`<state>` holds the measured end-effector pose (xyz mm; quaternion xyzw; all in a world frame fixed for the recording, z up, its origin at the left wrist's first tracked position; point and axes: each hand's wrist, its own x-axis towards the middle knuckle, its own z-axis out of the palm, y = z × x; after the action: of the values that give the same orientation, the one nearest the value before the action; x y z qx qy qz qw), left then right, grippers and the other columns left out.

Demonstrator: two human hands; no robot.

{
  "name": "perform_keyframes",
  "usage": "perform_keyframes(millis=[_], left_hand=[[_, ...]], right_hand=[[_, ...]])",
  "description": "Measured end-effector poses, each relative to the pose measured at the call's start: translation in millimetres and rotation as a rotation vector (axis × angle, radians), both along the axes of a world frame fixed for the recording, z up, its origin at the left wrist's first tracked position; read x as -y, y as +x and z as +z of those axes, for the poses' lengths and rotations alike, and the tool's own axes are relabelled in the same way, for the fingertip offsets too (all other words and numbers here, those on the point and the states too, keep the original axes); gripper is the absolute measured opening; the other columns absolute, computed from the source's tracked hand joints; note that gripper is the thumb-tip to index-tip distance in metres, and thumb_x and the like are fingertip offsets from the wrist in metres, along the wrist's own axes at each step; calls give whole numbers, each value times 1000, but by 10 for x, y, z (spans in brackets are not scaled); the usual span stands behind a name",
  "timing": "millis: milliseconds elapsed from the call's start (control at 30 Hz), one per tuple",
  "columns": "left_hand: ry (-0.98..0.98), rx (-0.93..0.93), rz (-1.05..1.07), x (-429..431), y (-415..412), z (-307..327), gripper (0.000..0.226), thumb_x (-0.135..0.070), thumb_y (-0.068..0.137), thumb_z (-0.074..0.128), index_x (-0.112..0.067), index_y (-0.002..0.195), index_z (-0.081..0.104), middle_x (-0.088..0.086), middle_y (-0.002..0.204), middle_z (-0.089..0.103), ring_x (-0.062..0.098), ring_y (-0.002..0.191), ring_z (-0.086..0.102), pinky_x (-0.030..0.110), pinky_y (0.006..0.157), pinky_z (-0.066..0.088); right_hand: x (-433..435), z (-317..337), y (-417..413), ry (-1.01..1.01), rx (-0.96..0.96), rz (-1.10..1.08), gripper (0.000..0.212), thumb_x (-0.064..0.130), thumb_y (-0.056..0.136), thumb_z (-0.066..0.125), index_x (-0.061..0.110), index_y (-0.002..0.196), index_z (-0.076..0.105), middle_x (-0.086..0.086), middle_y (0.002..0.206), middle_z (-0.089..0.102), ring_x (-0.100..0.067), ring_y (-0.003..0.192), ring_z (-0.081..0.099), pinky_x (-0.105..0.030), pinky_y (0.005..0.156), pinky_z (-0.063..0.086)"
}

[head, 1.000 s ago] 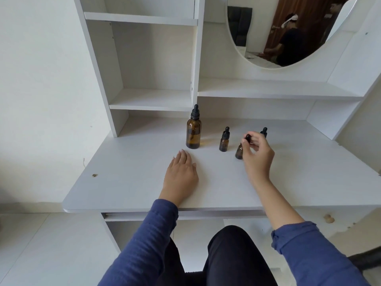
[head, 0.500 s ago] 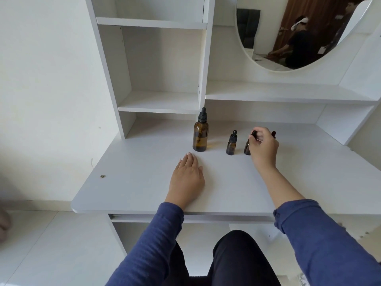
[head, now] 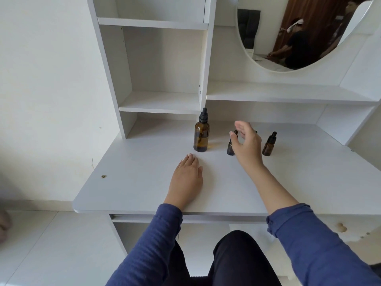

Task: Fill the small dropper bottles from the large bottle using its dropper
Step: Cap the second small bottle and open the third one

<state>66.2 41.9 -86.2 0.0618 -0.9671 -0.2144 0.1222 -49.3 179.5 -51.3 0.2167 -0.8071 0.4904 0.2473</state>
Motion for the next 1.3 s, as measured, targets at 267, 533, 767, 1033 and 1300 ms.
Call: perform_keyframes(millis=[267, 533, 767, 1033, 1300], left_hand=[[161, -48, 20, 26, 9, 40, 44, -20, 97, 43, -4, 138, 37, 11, 145, 40, 26, 132, 37, 29, 110, 26], [449, -104, -39, 61, 11, 48, 39, -16, 88, 60, -10, 126, 51, 5, 127, 54, 18, 116, 52, 19, 96, 37], [637, -218, -40, 50, 43, 43, 21, -8, 77, 69, -11, 97, 66, 5, 96, 70, 15, 91, 66, 33, 89, 53], [676, -281, -24, 67, 24, 18, 19, -6, 77, 69, -9, 96, 68, 2, 89, 71, 8, 83, 67, 13, 77, 53], [675, -265, -43, 47, 41, 38, 18, -5, 78, 64, -8, 96, 67, 1, 87, 69, 9, 82, 66, 15, 78, 54]], right_hand=[[-5, 14, 12, 15, 101, -14, 22, 0, 85, 59, 3, 107, 61, -12, 105, 66, -22, 94, 62, -28, 89, 50], [125, -46, 344, -46, 15, 115, 13, 4, 80, 66, 7, 93, 66, 1, 85, 67, 0, 75, 61, -4, 70, 46], [381, -111, 590, -99, 8, 239, 13, 7, 76, 72, 11, 87, 68, 5, 81, 68, -4, 73, 65, -14, 72, 52], [368, -133, 652, -130, 42, 252, 17, 9, 73, 76, 14, 87, 69, 2, 83, 69, -4, 78, 65, -19, 67, 56], [362, -167, 655, -140, -7, 187, 20, 11, 71, 78, 9, 88, 68, -1, 82, 71, -5, 78, 66, -23, 61, 57]])
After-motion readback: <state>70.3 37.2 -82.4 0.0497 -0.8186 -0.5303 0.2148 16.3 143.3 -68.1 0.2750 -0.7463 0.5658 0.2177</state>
